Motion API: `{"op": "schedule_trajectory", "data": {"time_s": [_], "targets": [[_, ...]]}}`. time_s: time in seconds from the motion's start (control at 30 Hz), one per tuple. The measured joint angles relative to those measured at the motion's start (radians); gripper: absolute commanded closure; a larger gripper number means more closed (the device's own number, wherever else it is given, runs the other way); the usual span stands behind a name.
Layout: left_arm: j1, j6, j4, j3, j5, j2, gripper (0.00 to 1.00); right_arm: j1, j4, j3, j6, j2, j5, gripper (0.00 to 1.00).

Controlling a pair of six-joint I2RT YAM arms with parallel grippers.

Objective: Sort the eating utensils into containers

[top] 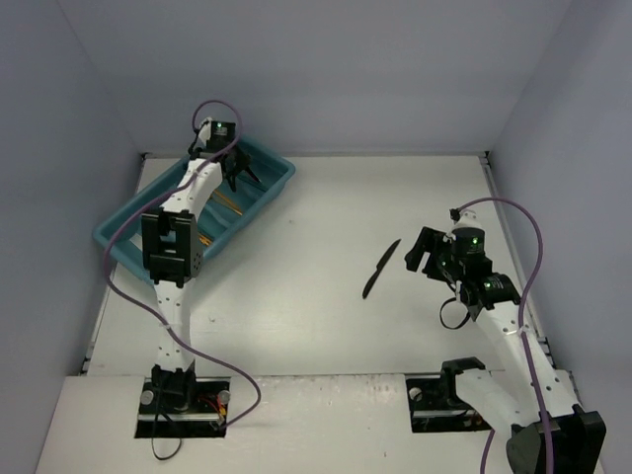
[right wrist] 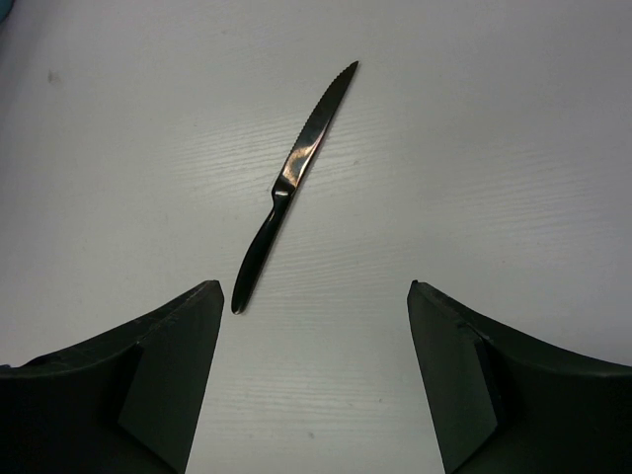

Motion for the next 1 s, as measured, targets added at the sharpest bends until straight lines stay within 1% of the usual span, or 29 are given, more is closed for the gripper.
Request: {"op": "schedule_trajectory", "data": {"time_s": [0.07,0.13,0.2,0.27,0.3,0.37,0.4,0.53,0.67,0.73,0.83,1.0], "targets": [[-0.001,-0.009,-0.004,0.033,0.009,0.065,0.97,0.0,0.0,0.0,0.0,0.011,0.0,0.27],[-0.004,-0.016,-0.013,0.044,0.015,0.111,0.83,0.0,0.0,0.0,0.0,0.016,0.0,0.27],[-0.008,-0.02,-0.022,0.044,0.023,0.131,0.66,0.0,0.0,0.0,0.0,0.018,0.0,0.27],[-0.014,-0.019,-0.024,0.045,0.034,0.137,0.52,0.0,0.0,0.0,0.0,0.018,0.0,0.27],[-0.018,-0.013,-0.021,0.046,0.039,0.134,0.47,0.0,0.0,0.0,0.0,0.018,0.0,0.27],[-0.026,0.011,-0.016,0.048,0.036,0.117,0.42,0.0,0.0,0.0,0.0,0.019,0.0,0.27],[-0.032,0.034,-0.019,0.048,0.03,0.105,0.4,0.0,0.0,0.0,0.0,0.02,0.0,0.27],[-0.062,0.144,-0.029,0.038,0.0,0.038,0.39,0.0,0.0,0.0,0.0,0.023,0.001,0.27],[-0.138,0.271,-0.029,-0.048,-0.022,-0.095,0.39,0.0,0.0,0.0,0.002,0.023,0.003,0.27],[-0.204,0.337,-0.039,-0.098,-0.027,-0.168,0.39,0.0,0.0,0.0,0.005,0.023,0.01,0.27],[-0.336,0.427,-0.037,-0.143,-0.009,-0.246,0.39,0.0,0.0,0.0,0.009,0.022,0.017,0.27],[-0.553,0.55,-0.071,-0.196,0.052,-0.273,0.39,0.0,0.0,0.0,0.018,0.01,0.032,0.28]]}}
